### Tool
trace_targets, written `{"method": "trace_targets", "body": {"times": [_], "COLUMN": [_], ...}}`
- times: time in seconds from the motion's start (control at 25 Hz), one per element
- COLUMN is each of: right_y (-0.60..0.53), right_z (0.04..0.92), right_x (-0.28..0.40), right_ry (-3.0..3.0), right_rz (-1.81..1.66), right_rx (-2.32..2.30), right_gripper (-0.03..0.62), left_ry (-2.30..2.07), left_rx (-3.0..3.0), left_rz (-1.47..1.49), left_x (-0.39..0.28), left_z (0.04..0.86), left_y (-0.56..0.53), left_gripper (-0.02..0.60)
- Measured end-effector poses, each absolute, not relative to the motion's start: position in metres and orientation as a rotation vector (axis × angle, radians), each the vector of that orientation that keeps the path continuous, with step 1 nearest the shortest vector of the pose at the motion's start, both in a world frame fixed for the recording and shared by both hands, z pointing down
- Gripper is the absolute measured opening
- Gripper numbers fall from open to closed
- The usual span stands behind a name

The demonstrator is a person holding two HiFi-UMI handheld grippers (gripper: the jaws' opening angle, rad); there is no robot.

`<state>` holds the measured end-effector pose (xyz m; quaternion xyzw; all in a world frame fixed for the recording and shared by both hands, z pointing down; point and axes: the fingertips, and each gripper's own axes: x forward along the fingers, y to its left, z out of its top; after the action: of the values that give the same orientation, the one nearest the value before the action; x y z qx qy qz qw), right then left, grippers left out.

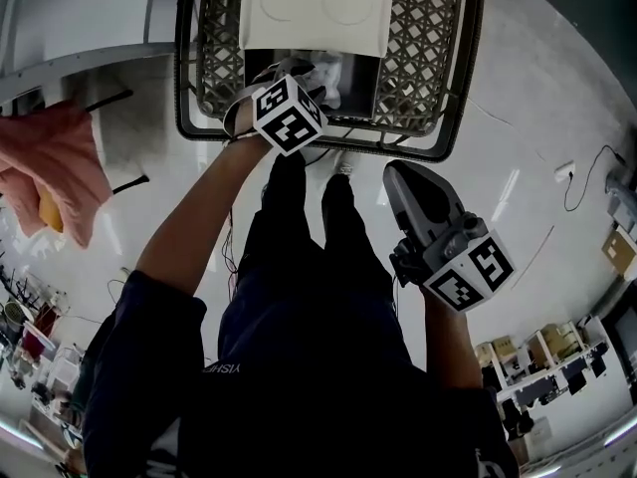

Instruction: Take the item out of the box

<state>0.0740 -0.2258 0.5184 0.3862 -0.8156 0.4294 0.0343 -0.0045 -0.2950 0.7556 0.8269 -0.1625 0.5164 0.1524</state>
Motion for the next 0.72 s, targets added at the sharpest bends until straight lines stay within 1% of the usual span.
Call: {"method": "trace_targets", "body": {"times": [0.2, 0.36, 0.6, 0.72], "right_y": [-0.227, -0.227, -0.225, -0.223], "right_z": [0.527, 0.528, 0.527, 0.522], "right_x": [0.076, 0.077, 0.077, 0.077], "right_ry": [-2.492, -2.491, -2.498, -2.506], "right_rz": [1.342, 1.346, 1.352, 1.352], "right_rx": [1.187, 1.184, 1.190, 1.191], "right_gripper": [0.025, 0.025, 0.025, 0.025], "left_ry": [-0.472, -0.493, -0.500, -0.512], "left_rx": [2.369, 2.378, 2.396, 2.420], "left_rz": [1.501, 1.508, 1.509, 1.481], "left_x": [-0.001, 0.000, -0.002, -0.002], "left_z": [0.761, 0.763, 0.757, 0.744], "left_y": [-0.296, -0.297, -0.296, -0.295], "left_gripper": [0.143, 0.083, 0.012, 0.008]}}
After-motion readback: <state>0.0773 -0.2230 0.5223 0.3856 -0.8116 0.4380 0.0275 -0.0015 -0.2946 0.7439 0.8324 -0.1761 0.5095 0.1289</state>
